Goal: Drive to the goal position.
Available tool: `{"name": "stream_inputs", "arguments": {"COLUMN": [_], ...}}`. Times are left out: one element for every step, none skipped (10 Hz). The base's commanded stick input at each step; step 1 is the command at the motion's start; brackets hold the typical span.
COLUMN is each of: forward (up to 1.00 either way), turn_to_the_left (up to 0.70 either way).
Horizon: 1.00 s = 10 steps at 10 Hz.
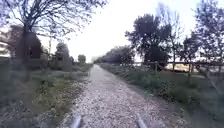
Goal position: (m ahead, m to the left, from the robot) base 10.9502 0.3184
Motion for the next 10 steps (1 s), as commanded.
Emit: {"name": "stream_inputs", "arguments": {"forward": [1.0,1.0,1.0,1.0,1.0,1.0,1.0,1.0,1.0,1.0], "turn_to_the_left": [0.0,0.0,0.0,0.0,0.0,0.0,0.0,0.0,0.0,0.0]}}
